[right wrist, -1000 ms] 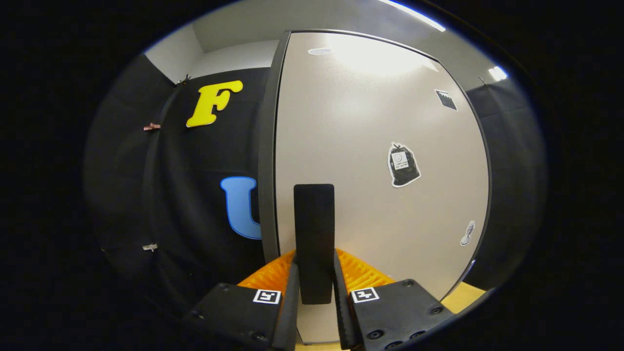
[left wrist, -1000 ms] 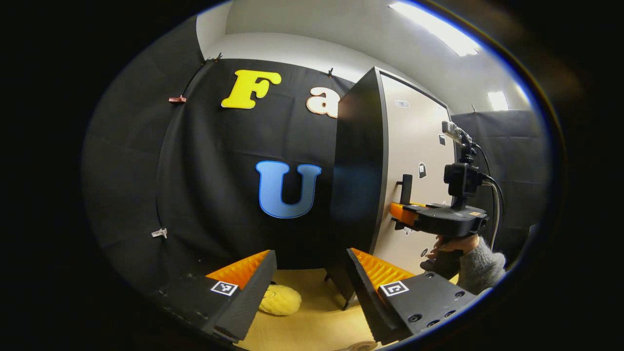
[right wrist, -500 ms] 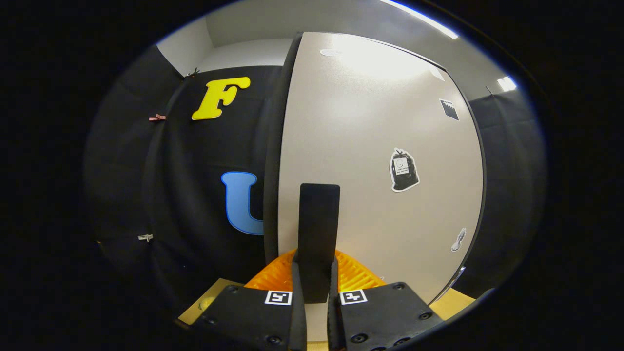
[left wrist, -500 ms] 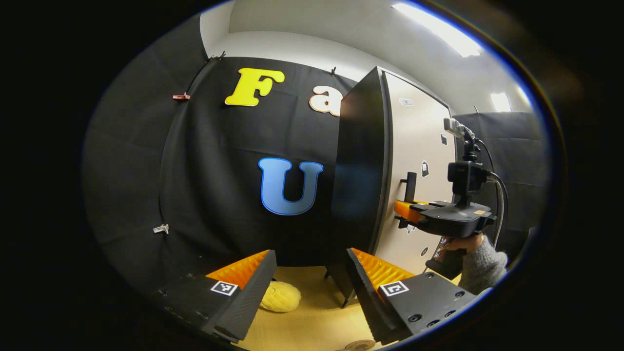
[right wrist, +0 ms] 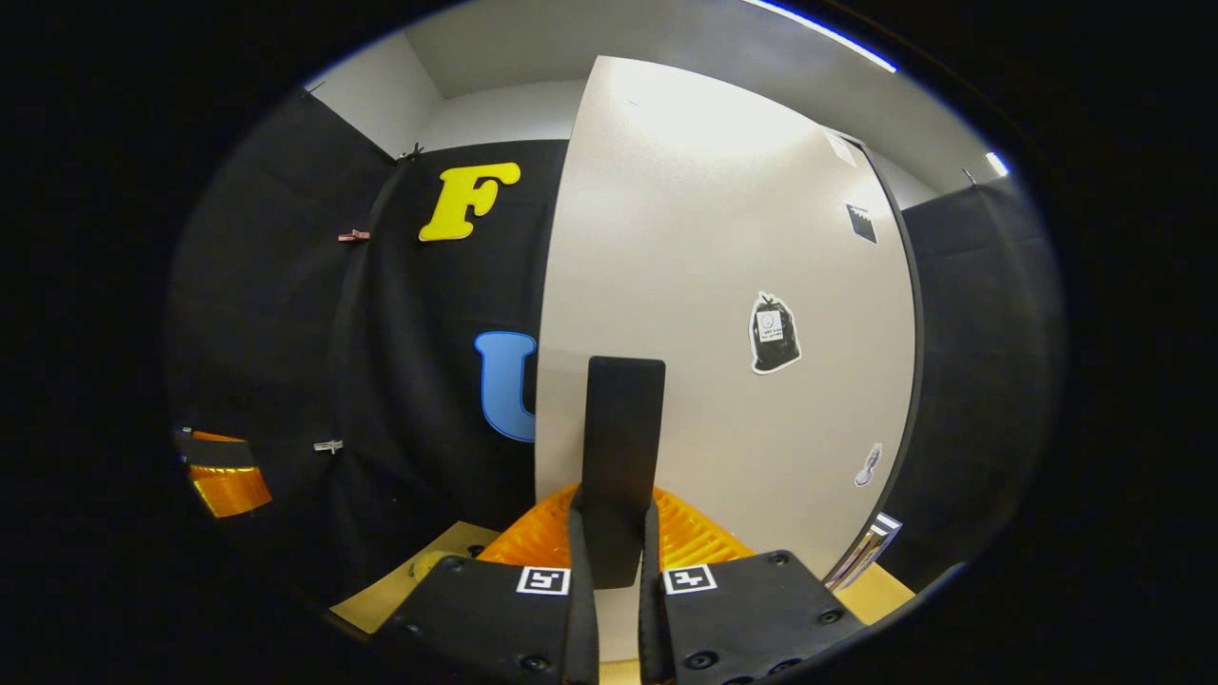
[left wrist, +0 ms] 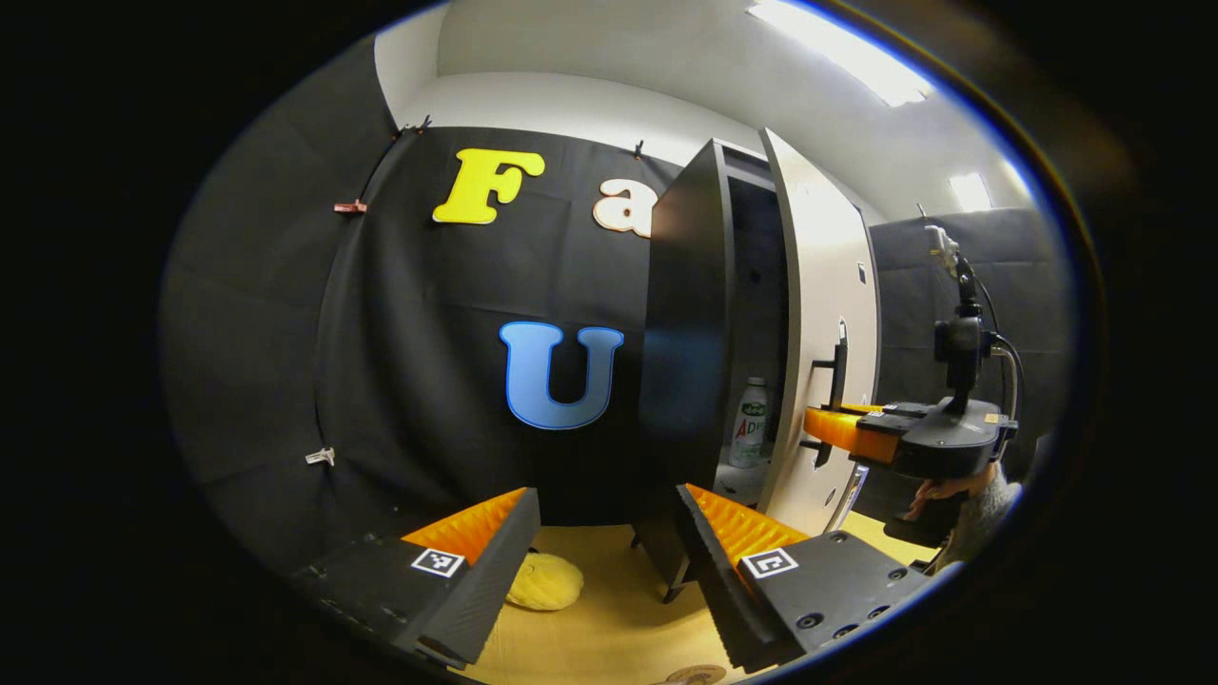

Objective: Open the cabinet door with the right hand, grasp the bottle in the cabinet with the left hand and place it on the coaster, then close the cabinet door with the right hand.

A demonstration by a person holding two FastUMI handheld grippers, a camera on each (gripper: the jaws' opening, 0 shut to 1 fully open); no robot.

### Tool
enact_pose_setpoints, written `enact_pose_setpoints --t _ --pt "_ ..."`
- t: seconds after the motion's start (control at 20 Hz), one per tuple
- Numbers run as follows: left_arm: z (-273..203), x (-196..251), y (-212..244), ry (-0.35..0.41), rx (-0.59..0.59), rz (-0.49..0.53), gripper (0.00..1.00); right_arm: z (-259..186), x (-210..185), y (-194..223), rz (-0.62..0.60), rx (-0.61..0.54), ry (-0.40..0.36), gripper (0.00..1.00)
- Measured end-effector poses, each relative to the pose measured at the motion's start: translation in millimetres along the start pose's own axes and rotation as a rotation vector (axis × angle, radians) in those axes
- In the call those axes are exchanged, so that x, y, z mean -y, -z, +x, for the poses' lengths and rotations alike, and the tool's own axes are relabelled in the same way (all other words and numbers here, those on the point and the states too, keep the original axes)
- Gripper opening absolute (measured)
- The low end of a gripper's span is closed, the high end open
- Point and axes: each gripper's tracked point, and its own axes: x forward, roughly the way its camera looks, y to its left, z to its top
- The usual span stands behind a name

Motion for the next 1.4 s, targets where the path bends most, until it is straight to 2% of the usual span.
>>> enact_pose_setpoints --t 0.4,0.6,0.9,1.2,1.4 --pt "-7 31 0 0.042 0.007 0.025 0.90 -38 15 0 0.016 -0.024 -0.042 0.20" --pt "9 46 -3 0.074 0.002 0.036 0.90 -52 25 -2 0.024 -0.042 -0.050 0.20" --pt "23 75 -7 0.155 0.021 0.051 0.90 -85 47 -2 0.025 -0.045 -0.006 0.20" --pt "33 114 -8 0.256 0.029 0.060 0.90 -120 81 -5 0.029 -0.057 0.083 0.20" --pt "41 142 -7 0.286 0.026 0.063 0.90 -140 108 -6 0.022 -0.063 0.112 0.20"
